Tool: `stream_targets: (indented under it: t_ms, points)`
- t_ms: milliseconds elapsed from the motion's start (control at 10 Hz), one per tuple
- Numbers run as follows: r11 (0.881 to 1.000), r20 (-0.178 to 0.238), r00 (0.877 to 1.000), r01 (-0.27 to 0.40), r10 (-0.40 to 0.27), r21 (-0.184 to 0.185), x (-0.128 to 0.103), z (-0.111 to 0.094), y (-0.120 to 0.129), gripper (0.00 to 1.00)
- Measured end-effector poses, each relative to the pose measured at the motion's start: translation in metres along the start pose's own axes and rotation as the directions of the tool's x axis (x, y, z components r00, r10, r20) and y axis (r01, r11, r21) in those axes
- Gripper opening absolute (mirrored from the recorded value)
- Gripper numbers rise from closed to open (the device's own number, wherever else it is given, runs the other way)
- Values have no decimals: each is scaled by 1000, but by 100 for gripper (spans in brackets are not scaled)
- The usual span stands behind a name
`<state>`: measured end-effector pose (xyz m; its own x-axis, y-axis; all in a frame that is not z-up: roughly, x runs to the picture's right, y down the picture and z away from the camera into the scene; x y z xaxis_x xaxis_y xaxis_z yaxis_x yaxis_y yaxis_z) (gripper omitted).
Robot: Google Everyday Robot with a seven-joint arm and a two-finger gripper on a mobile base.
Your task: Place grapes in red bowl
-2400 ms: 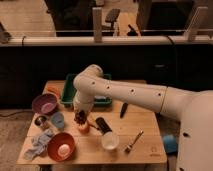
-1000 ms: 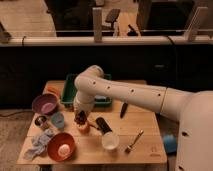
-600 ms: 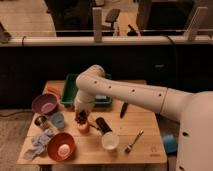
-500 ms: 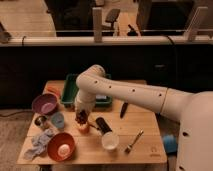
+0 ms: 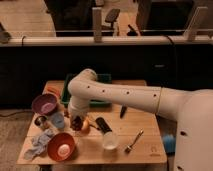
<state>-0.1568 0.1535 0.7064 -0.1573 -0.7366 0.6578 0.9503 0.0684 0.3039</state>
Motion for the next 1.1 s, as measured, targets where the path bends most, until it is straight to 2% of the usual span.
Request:
stream_targets:
  t_ms: [300,600,1100]
  points:
    - [997,32,996,79,-78,-11,-21,11,-32,0]
    - [988,85,985,152,-150,-26,-37,27,-55,0]
    - [978,150,969,206,-198,-40,-62,53,-67,0]
